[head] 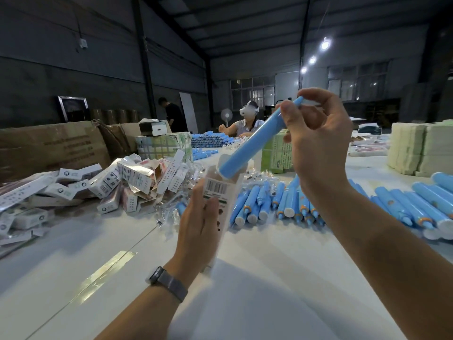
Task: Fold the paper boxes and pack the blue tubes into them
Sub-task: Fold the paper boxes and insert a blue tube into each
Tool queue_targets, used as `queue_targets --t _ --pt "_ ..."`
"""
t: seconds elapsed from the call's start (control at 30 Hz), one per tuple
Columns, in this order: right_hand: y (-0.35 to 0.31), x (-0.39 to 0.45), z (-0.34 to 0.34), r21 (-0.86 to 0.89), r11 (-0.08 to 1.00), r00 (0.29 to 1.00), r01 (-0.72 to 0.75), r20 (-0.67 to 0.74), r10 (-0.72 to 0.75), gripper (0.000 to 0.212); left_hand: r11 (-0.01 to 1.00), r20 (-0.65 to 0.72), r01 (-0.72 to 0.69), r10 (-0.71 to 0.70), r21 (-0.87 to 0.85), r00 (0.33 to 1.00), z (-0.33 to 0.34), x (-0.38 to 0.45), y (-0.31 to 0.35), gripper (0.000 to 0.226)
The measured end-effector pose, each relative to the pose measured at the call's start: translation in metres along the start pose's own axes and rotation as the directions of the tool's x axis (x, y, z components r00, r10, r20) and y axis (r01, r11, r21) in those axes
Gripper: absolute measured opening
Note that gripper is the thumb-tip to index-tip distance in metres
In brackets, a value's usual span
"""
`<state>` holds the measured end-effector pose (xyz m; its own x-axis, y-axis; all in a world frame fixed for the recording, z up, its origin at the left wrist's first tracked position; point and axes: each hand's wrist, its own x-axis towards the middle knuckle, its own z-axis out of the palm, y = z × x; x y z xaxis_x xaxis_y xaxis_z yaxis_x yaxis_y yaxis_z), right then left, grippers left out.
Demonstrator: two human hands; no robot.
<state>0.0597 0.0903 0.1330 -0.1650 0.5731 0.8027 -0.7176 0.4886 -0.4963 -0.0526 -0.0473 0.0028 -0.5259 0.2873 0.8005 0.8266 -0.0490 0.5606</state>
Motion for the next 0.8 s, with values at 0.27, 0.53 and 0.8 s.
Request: queue_targets --t 0.27,0.53,0.8 --pt "0.009 -0.007 0.001 -0.073 0.997 0.999 0.028 0.045 -0.025 0.024 0.998 0.048 -0.048 0.046 0.036 0.998 0.002 0.000 0.004 0.043" --pt "0.034 -0.037 0.011 -0.211 0.977 0.965 0.004 0.257 0.052 0.026 0.983 0.030 -0.096 0.093 0.156 0.995 0.002 0.003 0.002 0.029" --pt "0.053 -0.063 0.024 -0.528 0.809 0.870 0.260 0.491 0.041 0.029 0.988 -0.111 -0.060 0.077 0.143 0.991 0.005 0.003 -0.009 0.014"
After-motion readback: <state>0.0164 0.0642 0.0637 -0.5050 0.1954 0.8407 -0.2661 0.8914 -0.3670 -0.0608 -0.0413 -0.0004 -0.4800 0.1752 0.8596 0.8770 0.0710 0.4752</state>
